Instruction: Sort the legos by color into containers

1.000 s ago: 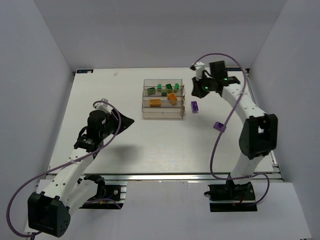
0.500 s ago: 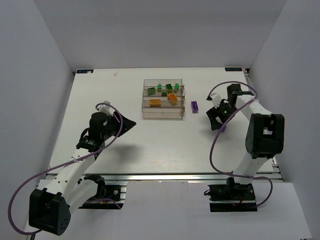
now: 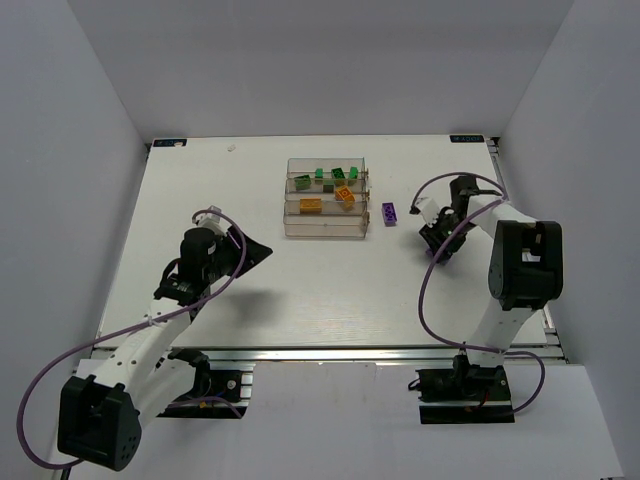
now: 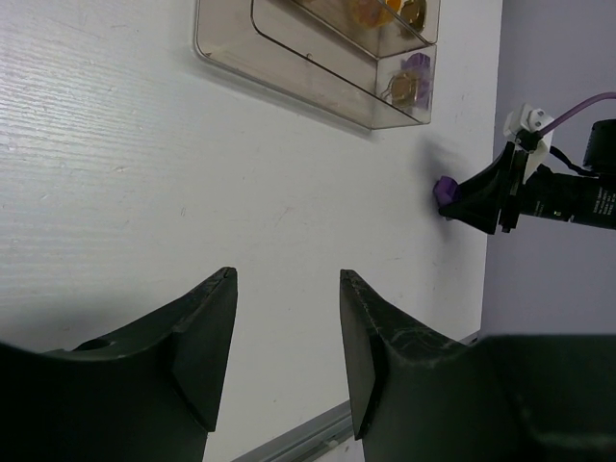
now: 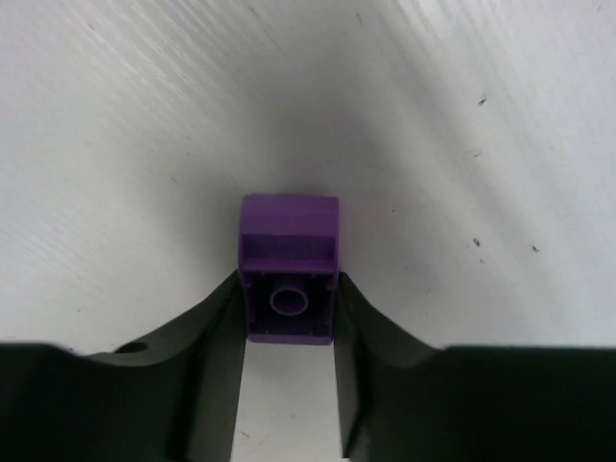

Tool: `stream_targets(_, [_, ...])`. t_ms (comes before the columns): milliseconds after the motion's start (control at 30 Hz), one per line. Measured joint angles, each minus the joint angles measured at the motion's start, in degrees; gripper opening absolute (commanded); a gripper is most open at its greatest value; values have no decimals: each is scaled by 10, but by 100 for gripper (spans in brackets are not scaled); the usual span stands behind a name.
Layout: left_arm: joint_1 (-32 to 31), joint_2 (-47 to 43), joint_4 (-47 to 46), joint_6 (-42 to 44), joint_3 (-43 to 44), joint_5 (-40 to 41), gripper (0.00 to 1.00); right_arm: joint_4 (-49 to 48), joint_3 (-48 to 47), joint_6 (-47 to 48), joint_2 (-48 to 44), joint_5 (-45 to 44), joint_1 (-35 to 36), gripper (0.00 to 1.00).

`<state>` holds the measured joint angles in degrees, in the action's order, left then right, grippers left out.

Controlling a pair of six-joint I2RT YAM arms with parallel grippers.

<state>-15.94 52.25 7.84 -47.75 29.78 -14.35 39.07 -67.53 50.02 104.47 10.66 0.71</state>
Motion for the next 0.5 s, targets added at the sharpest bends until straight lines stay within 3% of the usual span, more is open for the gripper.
stream_targets(100, [0, 6, -2, 0, 0, 0, 57, 20, -19, 12, 1, 25, 0, 4])
stream_targets(200, [0, 17, -7, 0, 0, -1, 56, 49, -67, 18, 0, 86, 5, 0])
stream_targets(333, [0, 42, -19, 0, 0, -6, 56, 62, -145, 13, -5, 175, 37, 1])
stream_targets(500, [0, 59, -23, 1, 4, -12, 57, 57, -247, -7, 6, 233, 119, 9])
